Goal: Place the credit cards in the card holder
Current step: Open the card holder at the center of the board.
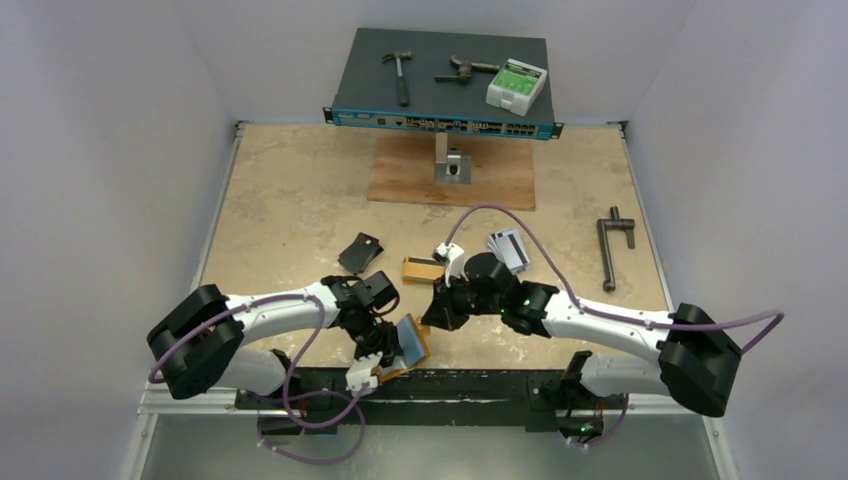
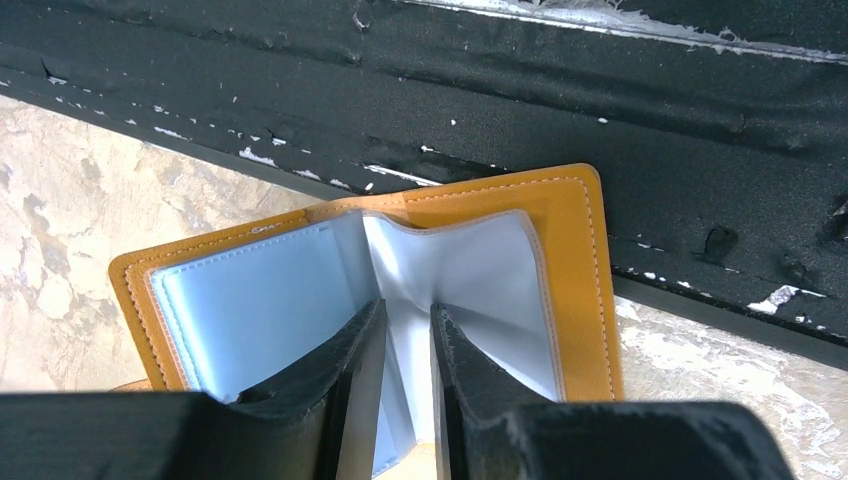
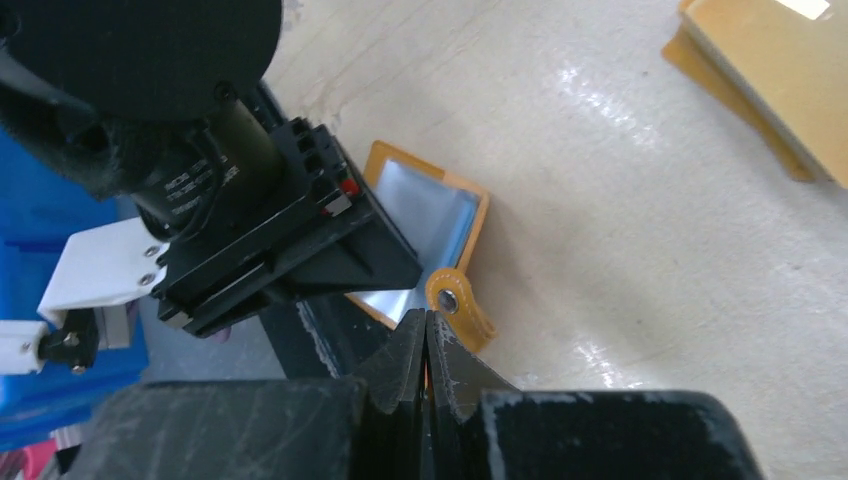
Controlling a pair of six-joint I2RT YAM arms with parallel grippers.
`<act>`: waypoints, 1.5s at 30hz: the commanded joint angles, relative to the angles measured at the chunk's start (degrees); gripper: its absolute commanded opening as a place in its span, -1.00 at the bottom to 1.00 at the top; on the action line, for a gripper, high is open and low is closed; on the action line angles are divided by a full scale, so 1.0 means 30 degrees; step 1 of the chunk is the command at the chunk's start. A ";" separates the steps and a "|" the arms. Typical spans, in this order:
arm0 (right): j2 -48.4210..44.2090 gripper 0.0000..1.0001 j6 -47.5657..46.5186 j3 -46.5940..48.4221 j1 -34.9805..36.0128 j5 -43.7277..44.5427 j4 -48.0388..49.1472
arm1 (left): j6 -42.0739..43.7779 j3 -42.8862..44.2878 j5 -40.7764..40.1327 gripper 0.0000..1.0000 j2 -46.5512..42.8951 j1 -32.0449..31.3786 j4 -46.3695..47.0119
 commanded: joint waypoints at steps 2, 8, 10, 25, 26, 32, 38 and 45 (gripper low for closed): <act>0.0497 -1.00 0.0351 -0.0391 0.0045 -0.3936 0.2550 | 0.4069 0.0321 -0.1001 -0.54 0.0051 -0.0074 -0.0578; 0.1787 -1.00 0.0230 -0.0541 0.0013 -0.5533 0.3893 | 0.4267 0.0479 -0.1136 -0.55 0.0152 -0.0085 -0.0566; 0.2464 -1.00 0.0193 -0.0483 0.0022 -0.5869 0.4038 | 0.4297 0.0490 -0.1170 -0.55 0.0123 -0.0074 -0.0613; 0.6183 -1.00 -0.0028 0.0735 -0.0493 -0.0513 0.1183 | 0.4337 -0.0537 -0.0785 -0.39 -0.1713 -0.0074 0.1243; 0.6244 -1.00 -0.0177 0.0799 -0.0493 -0.0447 0.0993 | 0.4247 -0.0567 -0.0798 -0.37 -0.1812 -0.0074 0.1245; 0.6510 -1.00 -0.0216 0.0372 -0.0469 -0.0141 0.0918 | 0.3837 -0.1896 -0.1018 -0.36 -0.2686 -0.0048 0.2256; 0.5970 -1.00 -0.0144 0.0027 -0.0447 -0.0502 0.0842 | 0.2933 -0.2747 -0.1213 -0.37 -0.4267 -0.0045 0.2437; 0.6276 -1.00 0.0092 -0.0380 -0.0345 -0.0566 0.1265 | 0.2507 -0.4529 -0.1098 -0.37 -0.3954 -0.0045 0.4501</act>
